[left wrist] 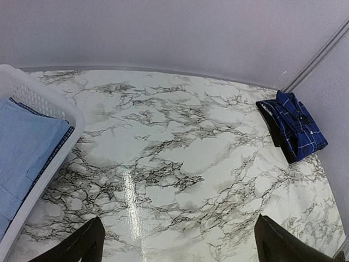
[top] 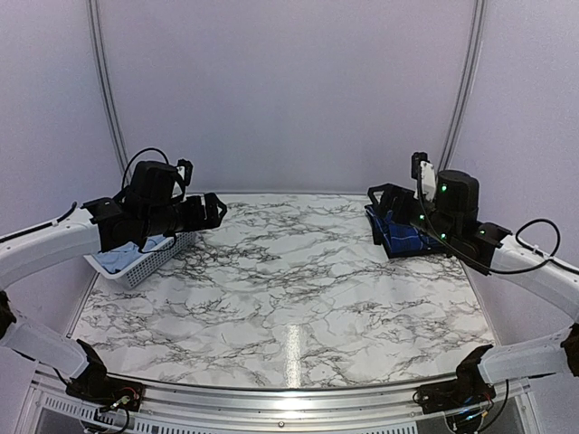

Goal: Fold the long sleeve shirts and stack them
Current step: Reset both arms

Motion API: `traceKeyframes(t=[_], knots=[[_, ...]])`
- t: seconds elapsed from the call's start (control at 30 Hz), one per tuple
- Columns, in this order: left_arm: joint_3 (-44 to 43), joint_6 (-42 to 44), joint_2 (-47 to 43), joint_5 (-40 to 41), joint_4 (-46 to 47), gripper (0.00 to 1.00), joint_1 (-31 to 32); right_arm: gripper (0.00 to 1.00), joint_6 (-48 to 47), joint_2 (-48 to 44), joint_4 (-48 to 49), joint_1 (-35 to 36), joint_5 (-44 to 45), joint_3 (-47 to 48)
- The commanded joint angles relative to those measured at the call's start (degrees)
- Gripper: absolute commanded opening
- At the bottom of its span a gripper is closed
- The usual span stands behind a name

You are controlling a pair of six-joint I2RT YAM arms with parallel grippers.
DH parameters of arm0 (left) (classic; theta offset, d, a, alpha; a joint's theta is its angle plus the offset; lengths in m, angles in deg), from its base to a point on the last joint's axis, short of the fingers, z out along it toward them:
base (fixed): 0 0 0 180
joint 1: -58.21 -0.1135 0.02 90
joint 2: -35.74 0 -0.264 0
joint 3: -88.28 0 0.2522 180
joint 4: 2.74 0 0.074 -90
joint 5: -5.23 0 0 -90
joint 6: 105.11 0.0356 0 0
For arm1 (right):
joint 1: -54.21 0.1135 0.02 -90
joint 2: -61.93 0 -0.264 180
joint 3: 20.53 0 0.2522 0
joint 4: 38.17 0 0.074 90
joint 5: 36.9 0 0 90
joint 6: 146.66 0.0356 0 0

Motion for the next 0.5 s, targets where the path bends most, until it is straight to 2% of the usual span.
traceKeyframes(t=[0.0, 0.47], knots=[[0.8, 0.0, -1.7, 1.2, -0.9, 0.99, -0.3, 0.98, 0.4, 0.0, 2.2, 0.2, 1.0, 0.7], [1.0, 0.3, -1.6, 1.4, -0.9, 0.99, -0.3, 0.99, 1.1, 0.5, 2.2, 0.2, 2.6, 0.8]])
